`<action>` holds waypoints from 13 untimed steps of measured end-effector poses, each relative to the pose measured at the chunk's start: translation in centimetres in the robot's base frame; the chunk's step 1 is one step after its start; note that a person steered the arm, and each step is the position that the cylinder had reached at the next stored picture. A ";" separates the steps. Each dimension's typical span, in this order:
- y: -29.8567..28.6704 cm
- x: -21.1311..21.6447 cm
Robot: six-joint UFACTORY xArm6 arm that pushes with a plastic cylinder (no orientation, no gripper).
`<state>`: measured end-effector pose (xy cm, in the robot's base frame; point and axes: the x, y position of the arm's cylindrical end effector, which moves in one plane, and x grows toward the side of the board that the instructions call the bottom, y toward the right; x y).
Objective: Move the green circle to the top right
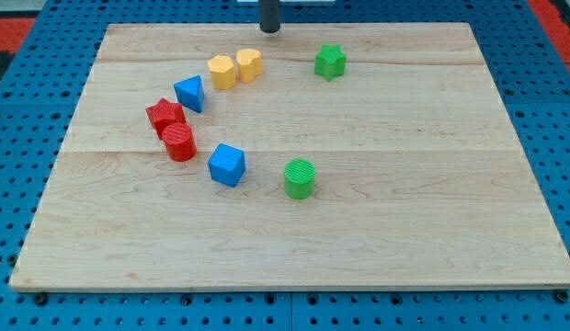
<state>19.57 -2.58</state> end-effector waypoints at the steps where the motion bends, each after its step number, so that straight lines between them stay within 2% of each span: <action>1: -0.4 0.0; 4: -0.5 0.7; 6: 2.3 5.9; 7: 2.0 10.2; 8: 11.1 9.1; 9: 17.1 4.7; 10: 12.5 9.3; 11: 6.8 4.7; 12: 6.0 0.5; 13: 12.4 -0.3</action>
<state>19.30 9.81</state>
